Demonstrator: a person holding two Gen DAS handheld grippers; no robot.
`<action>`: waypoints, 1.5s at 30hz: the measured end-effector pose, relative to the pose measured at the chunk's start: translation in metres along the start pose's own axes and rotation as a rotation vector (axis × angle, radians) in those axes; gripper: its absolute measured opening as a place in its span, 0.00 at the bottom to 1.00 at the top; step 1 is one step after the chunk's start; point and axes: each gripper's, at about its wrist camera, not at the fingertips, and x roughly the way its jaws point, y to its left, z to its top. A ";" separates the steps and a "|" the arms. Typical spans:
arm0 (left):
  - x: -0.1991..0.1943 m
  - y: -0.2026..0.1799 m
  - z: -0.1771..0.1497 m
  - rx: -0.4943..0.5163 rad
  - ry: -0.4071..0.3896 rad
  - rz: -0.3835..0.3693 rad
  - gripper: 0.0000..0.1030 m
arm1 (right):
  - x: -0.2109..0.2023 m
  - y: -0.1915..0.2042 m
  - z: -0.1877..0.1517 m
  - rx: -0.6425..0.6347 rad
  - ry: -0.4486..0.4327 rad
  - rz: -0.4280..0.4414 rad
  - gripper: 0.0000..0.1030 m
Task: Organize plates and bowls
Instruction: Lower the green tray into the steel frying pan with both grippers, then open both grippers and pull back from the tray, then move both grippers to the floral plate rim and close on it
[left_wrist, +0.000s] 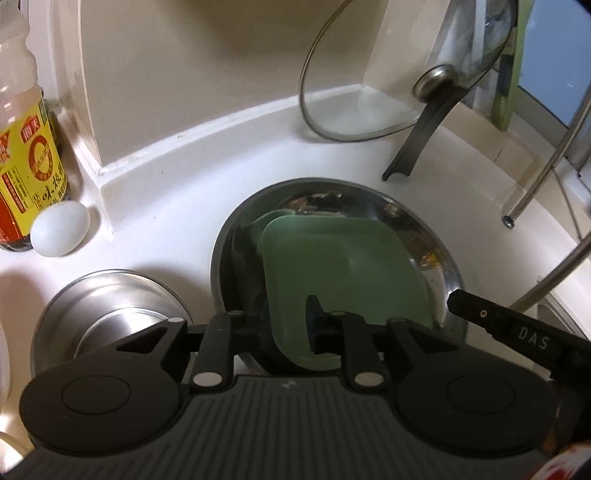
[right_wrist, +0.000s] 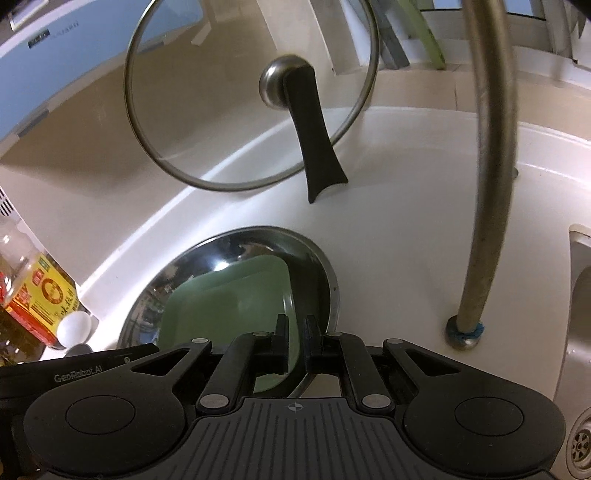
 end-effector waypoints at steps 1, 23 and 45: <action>-0.004 0.000 0.000 0.004 -0.005 -0.005 0.19 | -0.002 -0.001 0.000 0.004 -0.001 0.003 0.19; -0.111 -0.004 -0.071 0.080 -0.020 -0.024 0.37 | -0.104 -0.001 -0.047 -0.012 0.038 0.072 0.56; -0.154 -0.002 -0.148 0.003 0.021 0.035 0.37 | -0.146 0.004 -0.113 -0.109 0.173 0.098 0.58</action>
